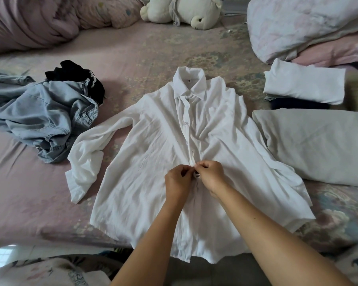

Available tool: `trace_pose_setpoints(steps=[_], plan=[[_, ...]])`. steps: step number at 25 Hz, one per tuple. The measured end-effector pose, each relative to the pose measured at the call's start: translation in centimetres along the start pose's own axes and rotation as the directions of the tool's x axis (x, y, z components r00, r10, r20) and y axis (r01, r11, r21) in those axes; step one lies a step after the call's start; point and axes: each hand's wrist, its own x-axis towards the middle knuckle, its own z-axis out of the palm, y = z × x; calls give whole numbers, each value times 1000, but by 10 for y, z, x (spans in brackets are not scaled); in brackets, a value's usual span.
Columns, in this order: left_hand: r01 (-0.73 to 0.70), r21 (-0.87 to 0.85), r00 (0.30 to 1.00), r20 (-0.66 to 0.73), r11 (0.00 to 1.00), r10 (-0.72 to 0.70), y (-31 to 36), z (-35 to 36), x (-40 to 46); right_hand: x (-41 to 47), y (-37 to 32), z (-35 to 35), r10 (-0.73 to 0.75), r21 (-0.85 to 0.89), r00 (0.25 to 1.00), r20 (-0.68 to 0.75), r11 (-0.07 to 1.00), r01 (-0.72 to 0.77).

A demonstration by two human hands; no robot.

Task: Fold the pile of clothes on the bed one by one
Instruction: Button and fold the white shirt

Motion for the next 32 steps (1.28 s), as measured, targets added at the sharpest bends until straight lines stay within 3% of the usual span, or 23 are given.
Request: trace_pose_setpoints(steps=[5,9,12,19,25,28,30,32], plan=[[-41,64,998,50,997,38,3,0,-3,0,1,-4,14,90,999,36,996,-17],[-21,8,1000,10,1000,21,4,-2,-3,-4,0,-5,-2,89,999,50,996,-2],[-57,61,998,0,997,57,3,-1,-1,-5,0,-5,-14,80,999,36,997,11],[16,55,1000,19,998,-17,3,-2,0,-5,-4,-4,28,140,999,-29,990,-23],[270,-167,943,245,948,-225,8,-13,13,-5,6,2,-89,55,996,-31,994,90],[340,-216,911,317,916,-263,14,-18,15,-5,8,-1,-108,33,994,-32,994,109],[300,-199,930,277,933,-241,13,-19,12,-6,10,-6,-102,36,994,-37,994,103],[209,-71,962,195,975,-192,10,-20,3,-11,10,-11,-133,4,989,-72,991,134]])
